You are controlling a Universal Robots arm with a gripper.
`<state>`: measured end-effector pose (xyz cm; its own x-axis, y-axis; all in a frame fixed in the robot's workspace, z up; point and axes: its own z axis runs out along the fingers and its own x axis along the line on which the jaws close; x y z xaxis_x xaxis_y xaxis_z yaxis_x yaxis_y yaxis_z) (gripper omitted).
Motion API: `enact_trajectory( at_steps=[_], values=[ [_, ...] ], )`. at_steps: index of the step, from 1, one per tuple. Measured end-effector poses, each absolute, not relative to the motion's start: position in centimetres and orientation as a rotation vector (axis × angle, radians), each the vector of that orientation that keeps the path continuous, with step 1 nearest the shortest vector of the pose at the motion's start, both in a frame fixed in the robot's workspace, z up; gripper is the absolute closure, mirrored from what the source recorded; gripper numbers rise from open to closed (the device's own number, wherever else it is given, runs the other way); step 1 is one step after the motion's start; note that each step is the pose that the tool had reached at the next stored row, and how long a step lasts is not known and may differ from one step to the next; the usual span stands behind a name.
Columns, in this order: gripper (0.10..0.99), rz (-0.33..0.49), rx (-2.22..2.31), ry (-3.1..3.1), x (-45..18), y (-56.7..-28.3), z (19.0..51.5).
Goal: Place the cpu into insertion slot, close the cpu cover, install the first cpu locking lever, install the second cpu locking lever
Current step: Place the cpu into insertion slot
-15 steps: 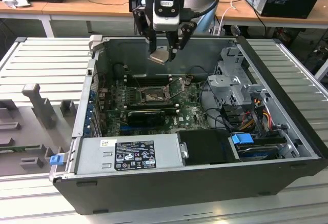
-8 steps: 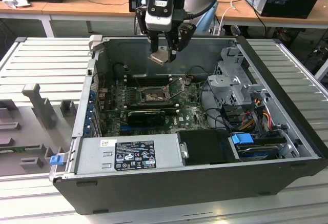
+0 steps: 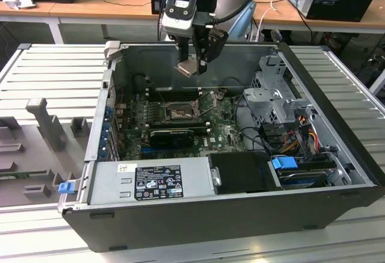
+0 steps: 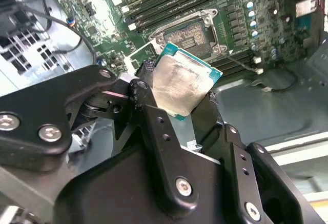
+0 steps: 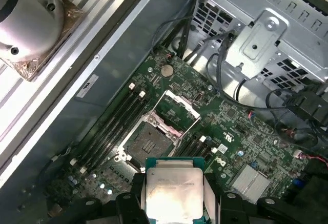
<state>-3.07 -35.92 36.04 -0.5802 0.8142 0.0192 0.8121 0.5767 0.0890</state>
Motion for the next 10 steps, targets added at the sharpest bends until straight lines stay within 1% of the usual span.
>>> enact_trajectory(
  at_steps=[10],
  values=[
    [0.549, 0.133, 1.685, 2.61, -3.07, -35.92, 35.85]
  ],
)
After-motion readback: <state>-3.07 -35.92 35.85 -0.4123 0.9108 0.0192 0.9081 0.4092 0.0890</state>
